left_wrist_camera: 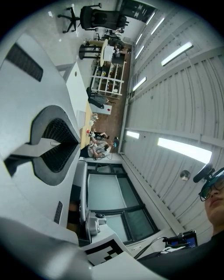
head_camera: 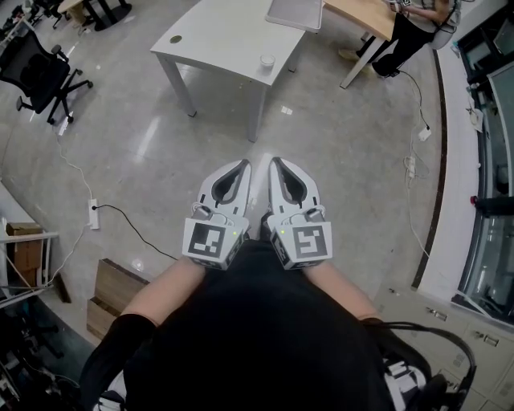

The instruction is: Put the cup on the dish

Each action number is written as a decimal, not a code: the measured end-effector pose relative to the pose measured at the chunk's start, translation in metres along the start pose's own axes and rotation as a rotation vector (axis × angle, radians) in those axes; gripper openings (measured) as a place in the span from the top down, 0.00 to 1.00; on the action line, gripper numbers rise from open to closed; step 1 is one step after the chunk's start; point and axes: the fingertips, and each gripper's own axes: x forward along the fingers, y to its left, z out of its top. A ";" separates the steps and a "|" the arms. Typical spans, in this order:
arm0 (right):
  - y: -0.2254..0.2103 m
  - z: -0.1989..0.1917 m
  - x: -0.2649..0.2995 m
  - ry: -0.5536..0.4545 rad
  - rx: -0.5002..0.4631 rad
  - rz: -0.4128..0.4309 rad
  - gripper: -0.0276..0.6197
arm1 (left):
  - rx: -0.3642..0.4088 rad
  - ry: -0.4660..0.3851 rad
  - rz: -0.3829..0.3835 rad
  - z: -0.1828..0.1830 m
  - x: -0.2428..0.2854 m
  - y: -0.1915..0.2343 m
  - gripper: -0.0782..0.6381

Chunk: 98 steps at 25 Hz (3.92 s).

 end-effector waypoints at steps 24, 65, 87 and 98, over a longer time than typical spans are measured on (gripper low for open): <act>-0.115 0.001 0.097 0.016 0.017 0.056 0.94 | -0.005 0.039 0.023 0.003 0.151 0.016 0.89; -0.255 0.021 0.155 -0.009 0.050 0.115 0.94 | 0.064 0.022 0.089 0.030 0.292 -0.011 0.89; -0.246 -0.009 0.227 0.083 0.044 0.114 0.94 | 0.004 0.075 0.094 0.005 0.329 0.064 0.89; -0.245 -0.017 0.324 0.139 0.050 0.113 0.94 | -0.013 0.116 0.086 0.003 0.386 0.150 0.89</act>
